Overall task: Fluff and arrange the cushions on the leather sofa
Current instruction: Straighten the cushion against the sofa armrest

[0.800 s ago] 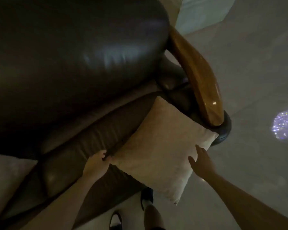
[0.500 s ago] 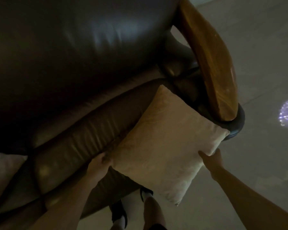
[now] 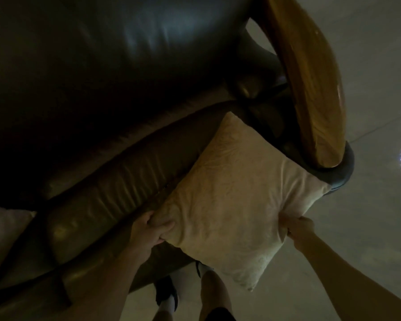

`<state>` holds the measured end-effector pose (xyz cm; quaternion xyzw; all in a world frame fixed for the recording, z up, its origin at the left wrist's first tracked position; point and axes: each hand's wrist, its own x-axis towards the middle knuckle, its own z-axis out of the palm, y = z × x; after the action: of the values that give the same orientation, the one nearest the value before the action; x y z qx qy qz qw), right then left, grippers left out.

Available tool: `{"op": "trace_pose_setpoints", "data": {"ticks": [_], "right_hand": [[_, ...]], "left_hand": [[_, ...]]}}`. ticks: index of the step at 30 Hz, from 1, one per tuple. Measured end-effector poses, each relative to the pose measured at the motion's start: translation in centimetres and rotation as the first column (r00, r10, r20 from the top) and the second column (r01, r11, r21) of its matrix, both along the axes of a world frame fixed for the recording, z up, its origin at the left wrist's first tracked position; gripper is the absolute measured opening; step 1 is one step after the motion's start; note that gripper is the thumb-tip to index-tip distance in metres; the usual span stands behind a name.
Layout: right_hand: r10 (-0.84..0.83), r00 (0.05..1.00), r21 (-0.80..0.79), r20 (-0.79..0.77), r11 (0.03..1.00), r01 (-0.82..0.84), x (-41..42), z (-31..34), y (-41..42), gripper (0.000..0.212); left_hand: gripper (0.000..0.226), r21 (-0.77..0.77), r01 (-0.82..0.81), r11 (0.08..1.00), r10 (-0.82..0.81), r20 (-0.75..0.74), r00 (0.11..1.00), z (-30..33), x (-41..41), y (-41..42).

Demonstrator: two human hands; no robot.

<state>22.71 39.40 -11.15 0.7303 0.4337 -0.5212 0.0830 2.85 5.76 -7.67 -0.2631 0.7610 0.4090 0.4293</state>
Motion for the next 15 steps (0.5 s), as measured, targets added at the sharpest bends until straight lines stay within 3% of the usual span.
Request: {"op": "trace_pose_setpoints", "data": {"ticks": [7,15], "right_hand": [[0.012,0.997,0.054,-0.073,0.999,-0.008,0.0,2.2,0.8,0.024],[-0.048,0.978,0.035,-0.205,0.998,0.056,-2.9,6.7,0.3,0.023]], "left_hand": [[0.02,-0.161,0.115,0.98,-0.147,-0.201,0.969,2.8,0.2,2.0],[0.014,-0.129,0.074,0.989,-0.12,-0.399,0.909,7.9,-3.8,1.6]]}}
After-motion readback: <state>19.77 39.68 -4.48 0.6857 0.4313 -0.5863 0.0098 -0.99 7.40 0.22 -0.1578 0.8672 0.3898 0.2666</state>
